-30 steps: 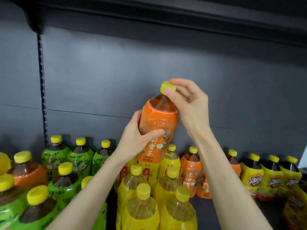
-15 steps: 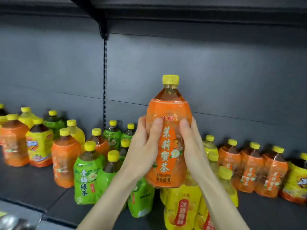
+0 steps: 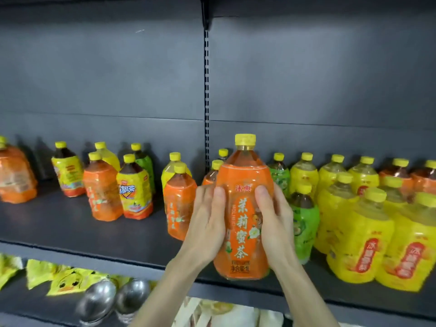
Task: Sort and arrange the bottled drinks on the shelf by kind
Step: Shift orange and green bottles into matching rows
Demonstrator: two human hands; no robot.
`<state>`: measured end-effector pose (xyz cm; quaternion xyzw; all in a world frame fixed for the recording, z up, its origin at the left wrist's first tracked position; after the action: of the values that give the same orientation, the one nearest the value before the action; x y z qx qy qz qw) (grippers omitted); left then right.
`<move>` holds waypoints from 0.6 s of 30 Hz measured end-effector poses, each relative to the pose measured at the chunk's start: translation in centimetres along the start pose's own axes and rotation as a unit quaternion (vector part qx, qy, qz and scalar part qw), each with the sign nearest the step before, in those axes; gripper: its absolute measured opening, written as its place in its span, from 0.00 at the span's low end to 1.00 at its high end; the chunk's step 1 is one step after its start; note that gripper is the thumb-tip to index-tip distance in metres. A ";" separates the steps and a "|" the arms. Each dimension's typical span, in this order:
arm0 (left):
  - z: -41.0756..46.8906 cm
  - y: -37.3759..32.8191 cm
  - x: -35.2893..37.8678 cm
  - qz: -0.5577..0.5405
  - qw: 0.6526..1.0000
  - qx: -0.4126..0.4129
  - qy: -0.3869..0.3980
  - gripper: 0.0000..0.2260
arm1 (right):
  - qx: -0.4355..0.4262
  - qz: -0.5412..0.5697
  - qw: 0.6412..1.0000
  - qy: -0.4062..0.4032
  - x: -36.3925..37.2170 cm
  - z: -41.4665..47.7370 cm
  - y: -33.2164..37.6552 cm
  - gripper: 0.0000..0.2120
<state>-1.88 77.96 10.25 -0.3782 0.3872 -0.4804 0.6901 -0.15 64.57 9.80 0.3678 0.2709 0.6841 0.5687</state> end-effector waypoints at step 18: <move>10.9 16.5 -9.5 -0.074 0.986 -0.135 0.062 0.35 | 0.049 -0.066 0.985 -0.153 6.4 -4.4 -8.8 0.26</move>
<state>11.78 92.82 1.70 -0.4651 0.4619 -0.4961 0.5694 0.86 72.82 1.51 0.4767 0.2378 0.5670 0.6282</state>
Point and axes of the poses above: each hand's wrist, its own z-axis towards the middle knuckle, its own x-axis out of the palm, y = z × x, the point moved 6 cm from there along z, towards the middle knuckle, and after that the axes turned 8 degrees about -x, right-handed, at the moved point
